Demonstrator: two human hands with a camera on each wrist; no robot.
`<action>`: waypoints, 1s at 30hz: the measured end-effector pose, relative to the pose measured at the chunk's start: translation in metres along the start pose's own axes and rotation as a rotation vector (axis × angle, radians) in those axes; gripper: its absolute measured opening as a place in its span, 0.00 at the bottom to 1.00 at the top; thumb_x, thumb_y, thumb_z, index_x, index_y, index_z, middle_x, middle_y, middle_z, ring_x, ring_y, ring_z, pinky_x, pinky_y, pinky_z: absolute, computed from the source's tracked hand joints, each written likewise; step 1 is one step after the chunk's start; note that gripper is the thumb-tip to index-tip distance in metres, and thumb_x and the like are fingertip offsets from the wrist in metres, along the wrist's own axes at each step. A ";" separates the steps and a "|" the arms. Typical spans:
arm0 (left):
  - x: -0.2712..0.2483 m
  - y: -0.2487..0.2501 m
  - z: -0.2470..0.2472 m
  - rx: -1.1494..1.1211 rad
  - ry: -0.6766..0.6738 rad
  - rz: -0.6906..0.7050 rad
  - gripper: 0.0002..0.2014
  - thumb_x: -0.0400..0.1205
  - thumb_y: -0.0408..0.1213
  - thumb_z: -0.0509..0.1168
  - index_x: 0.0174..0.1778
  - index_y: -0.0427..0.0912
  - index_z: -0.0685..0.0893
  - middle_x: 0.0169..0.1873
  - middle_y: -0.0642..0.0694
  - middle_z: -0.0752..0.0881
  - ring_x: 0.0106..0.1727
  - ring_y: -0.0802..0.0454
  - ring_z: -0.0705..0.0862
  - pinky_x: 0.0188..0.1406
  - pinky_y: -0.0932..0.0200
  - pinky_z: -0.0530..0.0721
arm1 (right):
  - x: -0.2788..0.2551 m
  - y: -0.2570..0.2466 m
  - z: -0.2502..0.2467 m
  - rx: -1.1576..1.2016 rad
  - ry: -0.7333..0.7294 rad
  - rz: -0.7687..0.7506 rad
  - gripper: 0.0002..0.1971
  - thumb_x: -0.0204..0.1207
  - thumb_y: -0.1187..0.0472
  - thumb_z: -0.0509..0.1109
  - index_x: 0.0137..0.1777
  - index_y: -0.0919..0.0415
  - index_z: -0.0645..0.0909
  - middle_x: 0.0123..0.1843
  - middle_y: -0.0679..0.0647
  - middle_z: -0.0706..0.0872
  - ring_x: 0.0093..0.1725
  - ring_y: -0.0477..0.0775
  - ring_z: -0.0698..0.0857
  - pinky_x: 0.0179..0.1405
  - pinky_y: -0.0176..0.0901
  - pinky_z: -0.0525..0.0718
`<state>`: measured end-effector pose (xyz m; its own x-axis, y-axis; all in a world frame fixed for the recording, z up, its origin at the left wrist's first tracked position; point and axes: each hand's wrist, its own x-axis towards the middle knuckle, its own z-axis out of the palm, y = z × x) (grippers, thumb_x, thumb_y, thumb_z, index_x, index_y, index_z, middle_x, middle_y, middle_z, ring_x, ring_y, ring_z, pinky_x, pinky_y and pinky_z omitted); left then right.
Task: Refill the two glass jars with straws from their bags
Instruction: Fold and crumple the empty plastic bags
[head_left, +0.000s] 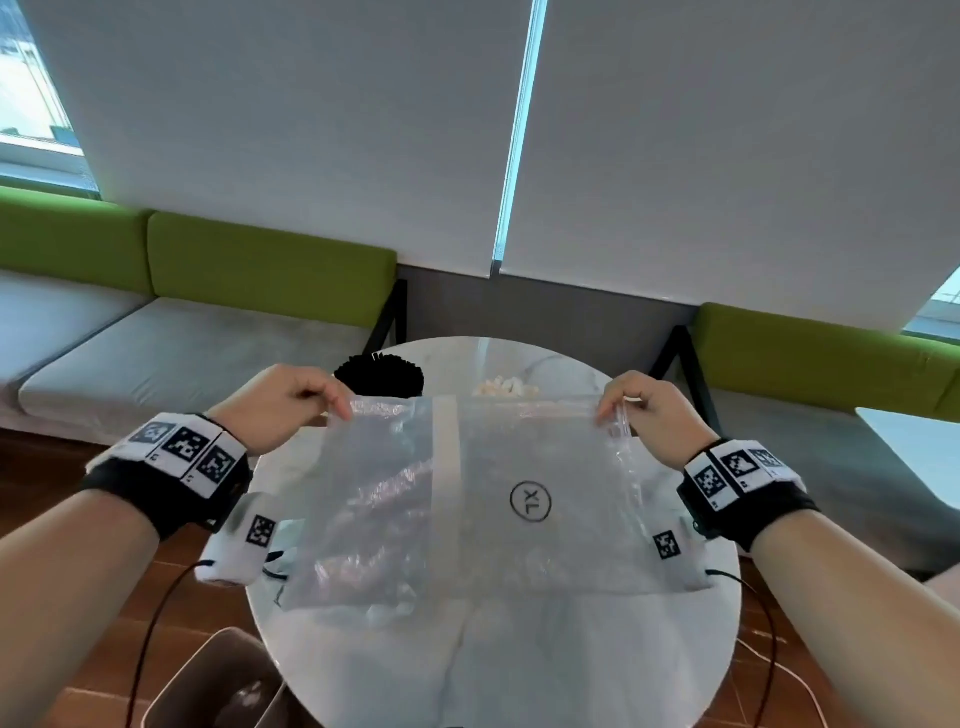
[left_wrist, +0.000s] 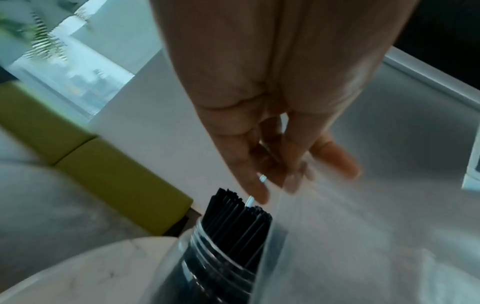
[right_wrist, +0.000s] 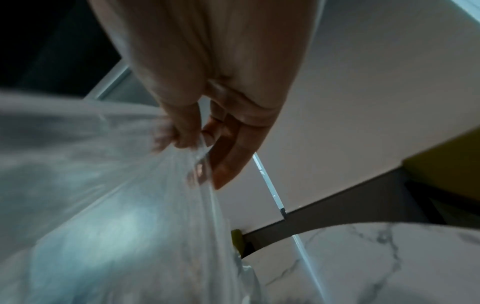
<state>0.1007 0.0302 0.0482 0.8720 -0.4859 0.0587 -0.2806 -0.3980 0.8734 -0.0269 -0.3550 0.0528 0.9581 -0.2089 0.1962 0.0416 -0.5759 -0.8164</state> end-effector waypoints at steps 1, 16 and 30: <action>0.001 0.004 -0.001 0.098 -0.002 0.023 0.29 0.78 0.17 0.56 0.27 0.55 0.88 0.40 0.53 0.88 0.47 0.55 0.84 0.47 0.68 0.80 | 0.000 -0.003 0.000 -0.031 -0.006 -0.032 0.25 0.71 0.84 0.56 0.31 0.55 0.82 0.38 0.48 0.85 0.39 0.47 0.85 0.38 0.38 0.82; 0.006 0.048 0.076 0.496 0.110 0.079 0.09 0.81 0.41 0.63 0.48 0.39 0.82 0.44 0.44 0.83 0.48 0.43 0.81 0.46 0.54 0.77 | -0.019 -0.070 0.014 0.042 -0.042 -0.248 0.17 0.84 0.65 0.61 0.68 0.47 0.73 0.50 0.52 0.85 0.42 0.46 0.85 0.49 0.42 0.82; -0.032 0.081 0.100 -0.825 -0.132 -0.223 0.11 0.80 0.37 0.63 0.58 0.48 0.79 0.50 0.40 0.85 0.43 0.48 0.86 0.37 0.54 0.84 | -0.060 -0.034 0.110 -0.396 -0.433 -0.289 0.39 0.61 0.18 0.56 0.74 0.27 0.65 0.83 0.41 0.27 0.84 0.54 0.32 0.82 0.63 0.48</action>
<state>0.0099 -0.0647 0.0686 0.8041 -0.5704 -0.1674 0.3165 0.1724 0.9328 -0.0546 -0.2361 0.0093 0.9548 0.2880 0.0735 0.2866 -0.8260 -0.4854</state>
